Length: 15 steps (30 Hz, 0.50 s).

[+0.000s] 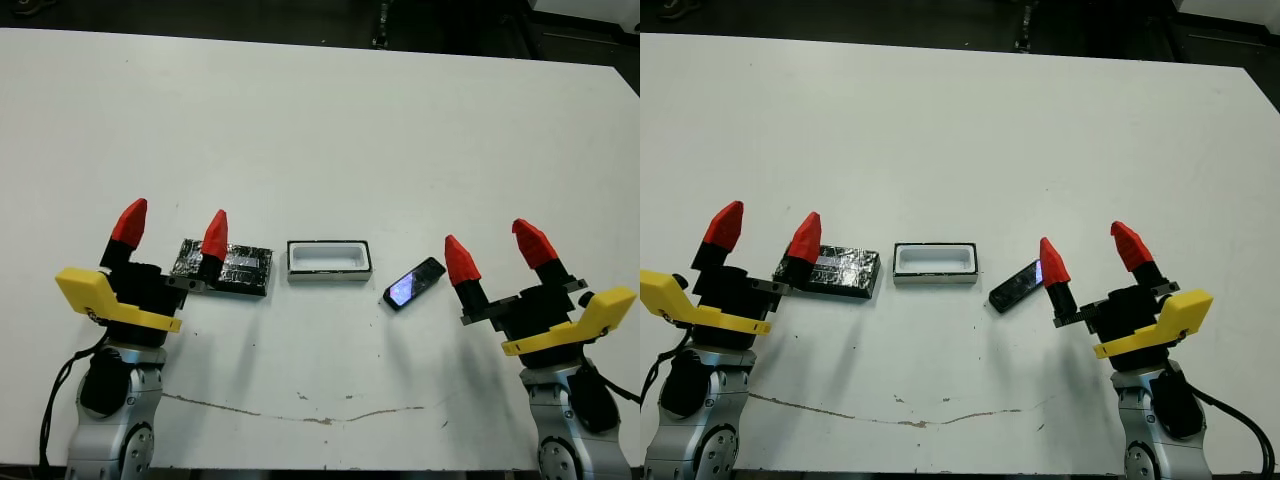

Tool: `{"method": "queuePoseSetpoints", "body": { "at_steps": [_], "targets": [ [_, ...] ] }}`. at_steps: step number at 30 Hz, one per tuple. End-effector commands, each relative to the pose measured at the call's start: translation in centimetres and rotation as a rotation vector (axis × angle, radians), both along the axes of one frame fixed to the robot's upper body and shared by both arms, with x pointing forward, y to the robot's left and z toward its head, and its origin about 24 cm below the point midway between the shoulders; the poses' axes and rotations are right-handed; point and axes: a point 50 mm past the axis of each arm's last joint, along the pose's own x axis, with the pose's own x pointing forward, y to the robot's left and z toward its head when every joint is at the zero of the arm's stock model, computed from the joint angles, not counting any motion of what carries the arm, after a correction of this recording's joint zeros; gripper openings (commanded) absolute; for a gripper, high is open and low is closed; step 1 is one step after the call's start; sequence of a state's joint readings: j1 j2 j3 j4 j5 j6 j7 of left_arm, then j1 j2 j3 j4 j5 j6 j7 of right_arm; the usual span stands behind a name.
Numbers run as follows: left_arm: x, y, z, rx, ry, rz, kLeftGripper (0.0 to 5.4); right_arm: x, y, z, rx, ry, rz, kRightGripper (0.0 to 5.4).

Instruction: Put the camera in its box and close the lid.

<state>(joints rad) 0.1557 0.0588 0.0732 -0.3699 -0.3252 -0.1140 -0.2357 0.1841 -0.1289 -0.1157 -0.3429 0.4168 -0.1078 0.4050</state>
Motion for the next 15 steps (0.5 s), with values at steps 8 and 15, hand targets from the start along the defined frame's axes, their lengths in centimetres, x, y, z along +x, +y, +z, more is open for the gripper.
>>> {"method": "queuePoseSetpoints", "body": {
  "at_steps": [8, 15],
  "targets": [
    [0.0, 0.0, -0.4, 0.003, 0.025, -0.002, 5.38, -0.1, -0.2, -0.1, -0.025, 0.006, -0.007, 5.40],
    [-0.1, -0.1, -0.4, -0.003, 0.022, -0.003, 5.38, 0.7, -1.6, 1.2, -0.119, -0.001, 0.047, 5.40]
  ]
}}
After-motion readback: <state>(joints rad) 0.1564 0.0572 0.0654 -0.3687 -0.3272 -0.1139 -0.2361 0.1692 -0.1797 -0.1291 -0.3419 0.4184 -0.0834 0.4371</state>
